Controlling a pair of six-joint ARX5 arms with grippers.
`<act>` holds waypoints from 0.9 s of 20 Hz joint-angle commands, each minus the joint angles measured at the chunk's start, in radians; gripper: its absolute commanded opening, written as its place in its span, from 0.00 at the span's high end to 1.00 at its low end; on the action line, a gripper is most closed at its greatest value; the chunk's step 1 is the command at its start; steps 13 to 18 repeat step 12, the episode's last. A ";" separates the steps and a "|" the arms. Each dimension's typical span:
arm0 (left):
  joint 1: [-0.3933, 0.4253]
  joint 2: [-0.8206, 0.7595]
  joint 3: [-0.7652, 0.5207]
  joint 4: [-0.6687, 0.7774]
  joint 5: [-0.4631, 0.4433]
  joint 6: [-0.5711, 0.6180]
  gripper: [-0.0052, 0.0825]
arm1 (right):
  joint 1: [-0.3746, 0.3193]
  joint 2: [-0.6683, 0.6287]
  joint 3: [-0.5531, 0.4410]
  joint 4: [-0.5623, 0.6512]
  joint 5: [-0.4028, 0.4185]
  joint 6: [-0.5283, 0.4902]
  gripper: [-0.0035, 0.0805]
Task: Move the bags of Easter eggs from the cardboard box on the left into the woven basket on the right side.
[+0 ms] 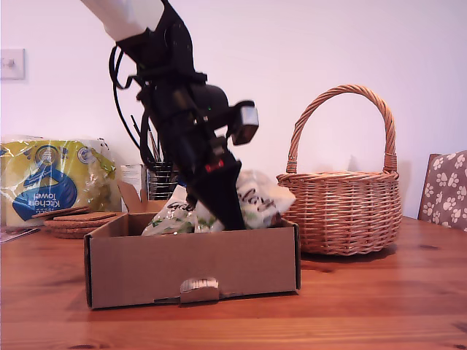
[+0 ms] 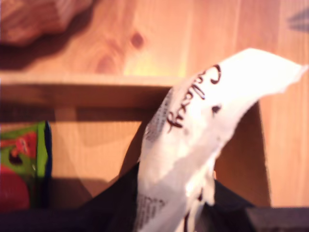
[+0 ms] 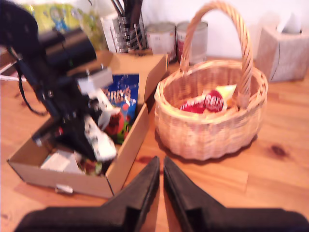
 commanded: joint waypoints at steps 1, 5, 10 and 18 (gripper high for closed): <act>0.001 0.010 0.052 -0.016 0.003 -0.003 0.82 | -0.002 0.000 -0.013 -0.013 0.000 0.000 0.97; 0.001 0.002 0.163 -0.116 0.002 -0.003 0.84 | -0.002 0.000 -0.013 -0.040 0.000 0.000 0.97; -0.005 -0.052 0.188 -0.164 0.000 -0.006 0.84 | -0.002 0.000 -0.013 -0.042 0.000 0.000 0.97; -0.005 -0.062 0.189 -0.165 -0.001 -0.008 0.84 | -0.002 0.000 -0.013 -0.043 0.000 0.000 0.97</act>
